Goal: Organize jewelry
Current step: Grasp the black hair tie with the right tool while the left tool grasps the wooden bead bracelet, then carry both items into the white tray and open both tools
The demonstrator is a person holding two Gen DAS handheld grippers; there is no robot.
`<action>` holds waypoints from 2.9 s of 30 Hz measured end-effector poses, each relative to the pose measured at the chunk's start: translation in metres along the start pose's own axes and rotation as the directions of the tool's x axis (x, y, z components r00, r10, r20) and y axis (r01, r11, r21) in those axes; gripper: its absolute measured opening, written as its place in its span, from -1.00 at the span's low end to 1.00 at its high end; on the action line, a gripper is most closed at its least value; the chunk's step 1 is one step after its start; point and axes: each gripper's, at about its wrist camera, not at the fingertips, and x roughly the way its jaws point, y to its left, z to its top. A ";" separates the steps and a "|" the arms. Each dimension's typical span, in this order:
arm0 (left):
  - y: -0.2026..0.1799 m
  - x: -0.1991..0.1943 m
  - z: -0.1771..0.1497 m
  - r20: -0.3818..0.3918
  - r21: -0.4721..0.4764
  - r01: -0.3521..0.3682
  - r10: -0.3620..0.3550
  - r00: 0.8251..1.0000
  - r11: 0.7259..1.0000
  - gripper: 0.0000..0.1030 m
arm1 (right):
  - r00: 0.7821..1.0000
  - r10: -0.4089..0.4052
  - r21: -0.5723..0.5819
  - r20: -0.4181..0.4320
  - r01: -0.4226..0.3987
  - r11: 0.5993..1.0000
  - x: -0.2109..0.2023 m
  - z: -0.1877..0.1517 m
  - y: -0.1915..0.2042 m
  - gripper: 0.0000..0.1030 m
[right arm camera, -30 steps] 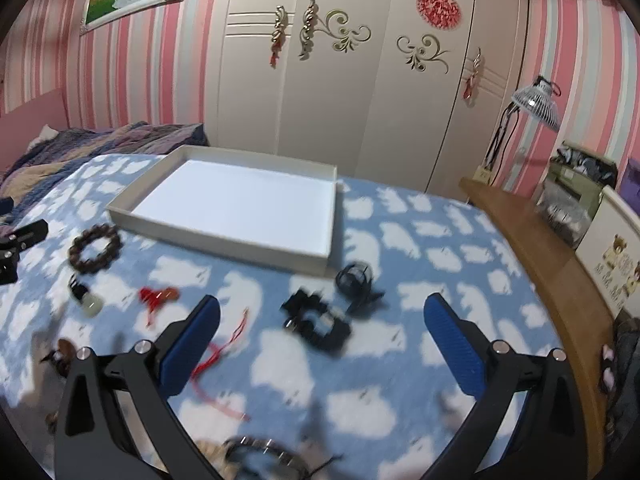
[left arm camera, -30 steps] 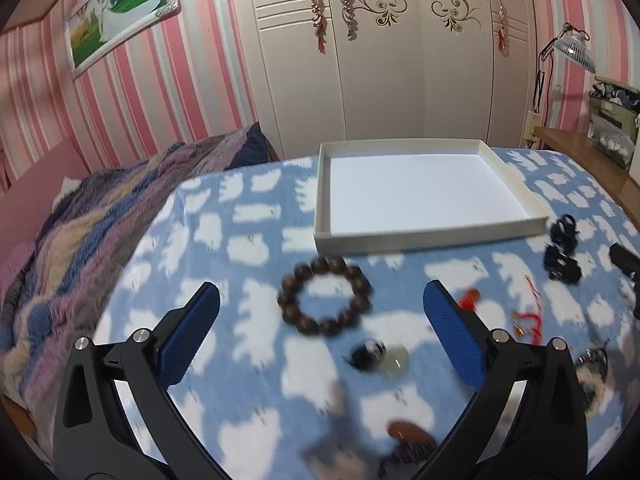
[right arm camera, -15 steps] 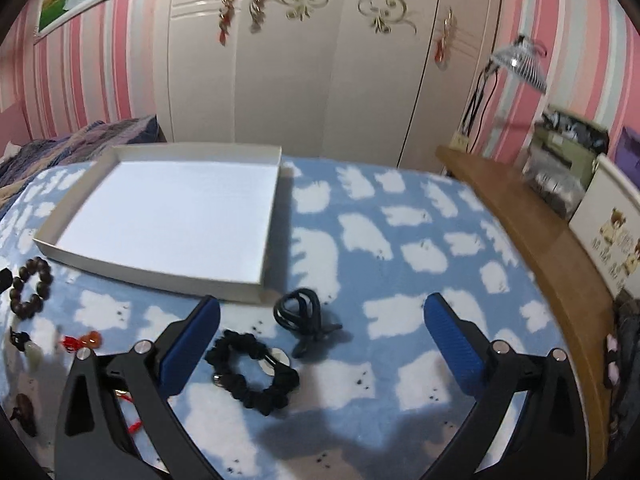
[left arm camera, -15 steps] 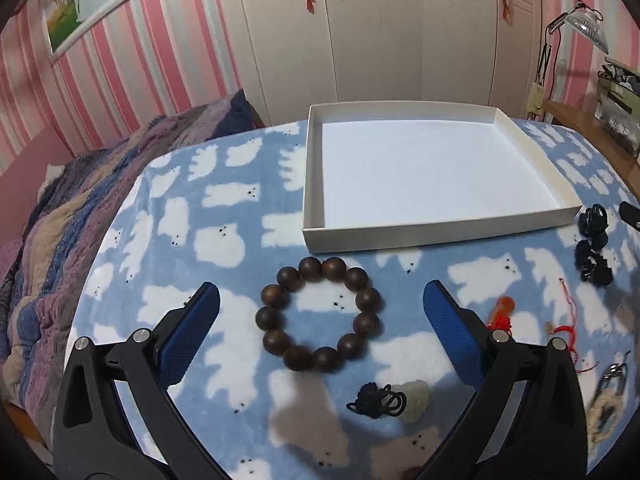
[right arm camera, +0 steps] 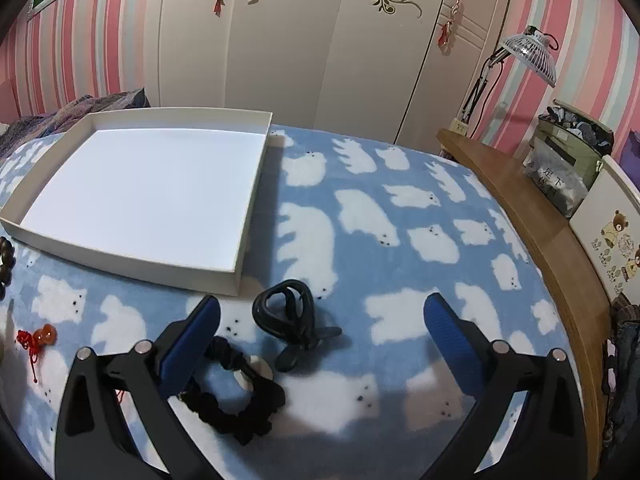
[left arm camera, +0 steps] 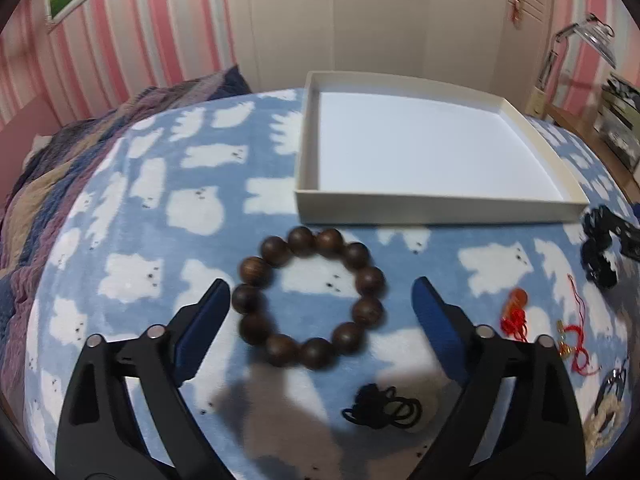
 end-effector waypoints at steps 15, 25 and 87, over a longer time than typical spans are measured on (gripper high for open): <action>-0.013 0.031 -0.003 -0.092 0.055 0.048 -0.042 0.995 0.997 -0.33 | 1.000 -0.007 0.029 -0.009 0.007 1.000 0.018 -0.006 -0.006 0.96; -0.005 0.032 -0.001 -0.090 0.011 0.064 -0.063 0.994 0.998 -0.67 | 0.998 0.029 0.049 -0.059 -0.026 0.998 0.032 -0.011 -0.006 0.67; -0.037 0.136 0.225 -0.013 0.027 0.132 -0.132 0.991 0.991 -0.67 | 0.981 0.147 0.057 -0.130 -0.141 0.988 0.156 0.171 0.080 0.03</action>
